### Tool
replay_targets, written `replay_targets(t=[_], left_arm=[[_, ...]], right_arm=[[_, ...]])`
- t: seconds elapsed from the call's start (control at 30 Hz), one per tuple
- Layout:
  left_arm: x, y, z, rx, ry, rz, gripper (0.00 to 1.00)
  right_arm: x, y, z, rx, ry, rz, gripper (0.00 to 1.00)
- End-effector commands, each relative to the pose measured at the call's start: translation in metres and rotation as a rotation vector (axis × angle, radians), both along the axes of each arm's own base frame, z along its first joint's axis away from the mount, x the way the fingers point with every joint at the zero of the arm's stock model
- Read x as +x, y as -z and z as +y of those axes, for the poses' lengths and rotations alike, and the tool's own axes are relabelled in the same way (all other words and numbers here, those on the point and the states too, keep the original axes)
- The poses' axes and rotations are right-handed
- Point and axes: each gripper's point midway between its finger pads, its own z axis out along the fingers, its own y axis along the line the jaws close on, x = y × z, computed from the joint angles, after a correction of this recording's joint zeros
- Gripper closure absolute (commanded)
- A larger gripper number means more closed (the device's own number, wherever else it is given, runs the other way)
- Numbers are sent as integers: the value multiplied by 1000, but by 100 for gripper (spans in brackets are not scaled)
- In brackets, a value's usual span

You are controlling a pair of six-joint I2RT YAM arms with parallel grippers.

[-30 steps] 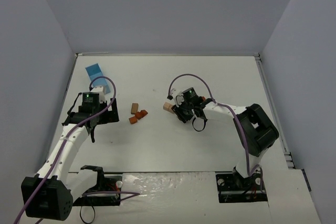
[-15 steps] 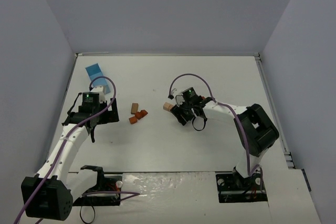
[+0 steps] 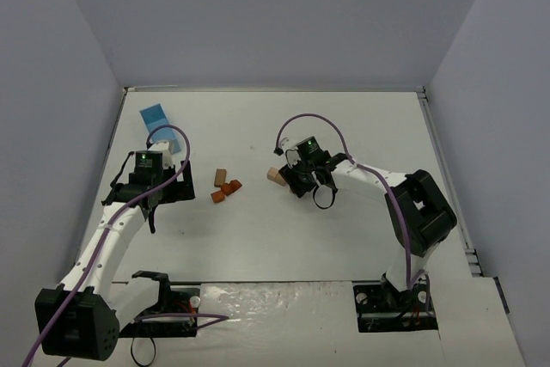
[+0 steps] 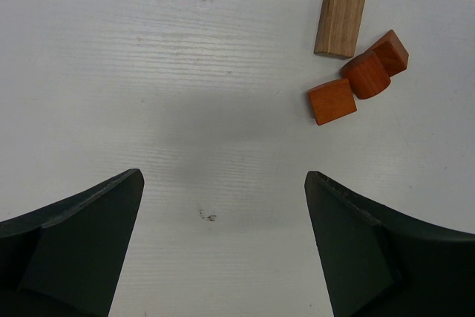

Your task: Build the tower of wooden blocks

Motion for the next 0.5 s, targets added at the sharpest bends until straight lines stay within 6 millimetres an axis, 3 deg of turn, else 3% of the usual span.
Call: replay_targets(t=[0.0,0.27,0.47], left_arm=[[14,-14,0,10,9,-66,12],[14,-14,0,10,9,-66,12],[15,-14,0,10,11,-68,12]], right_arm=[[9,-10,6,20,4,-11,58],[7,-6,7,13,-5,3,61],[13,-7,9,6,-23,-11,81]])
